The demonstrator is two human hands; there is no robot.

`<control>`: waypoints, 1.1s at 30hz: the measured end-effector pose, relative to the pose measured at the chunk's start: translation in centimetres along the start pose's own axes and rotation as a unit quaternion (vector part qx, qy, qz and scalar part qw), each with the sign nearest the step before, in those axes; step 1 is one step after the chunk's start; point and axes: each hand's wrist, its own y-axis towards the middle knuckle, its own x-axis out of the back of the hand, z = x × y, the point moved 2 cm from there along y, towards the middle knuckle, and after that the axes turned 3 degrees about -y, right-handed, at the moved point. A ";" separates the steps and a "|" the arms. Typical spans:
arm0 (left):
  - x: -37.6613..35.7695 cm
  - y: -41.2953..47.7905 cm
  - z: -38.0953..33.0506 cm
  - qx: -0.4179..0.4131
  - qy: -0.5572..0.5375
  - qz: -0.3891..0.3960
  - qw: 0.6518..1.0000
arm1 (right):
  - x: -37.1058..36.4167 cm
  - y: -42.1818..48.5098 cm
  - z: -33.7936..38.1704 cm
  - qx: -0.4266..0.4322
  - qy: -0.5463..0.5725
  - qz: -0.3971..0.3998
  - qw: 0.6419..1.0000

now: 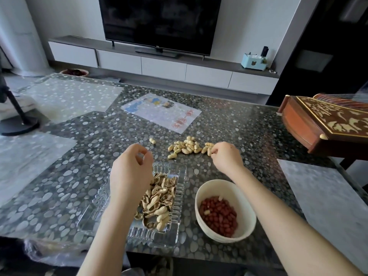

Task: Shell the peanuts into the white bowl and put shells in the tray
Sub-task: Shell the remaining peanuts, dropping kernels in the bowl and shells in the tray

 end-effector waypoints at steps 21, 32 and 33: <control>-2.5 -0.9 -2.0 -0.050 -0.047 0.129 0.989 | 2.6 -3.9 -1.0 0.118 0.300 0.016 0.946; -4.3 -5.7 -3.8 0.047 -0.306 0.373 0.875 | 4.4 -13.4 -2.3 0.145 0.449 0.041 0.881; -4.5 -5.8 -3.9 0.071 -0.336 0.385 0.857 | 4.3 -13.6 -2.4 0.141 0.471 0.040 0.870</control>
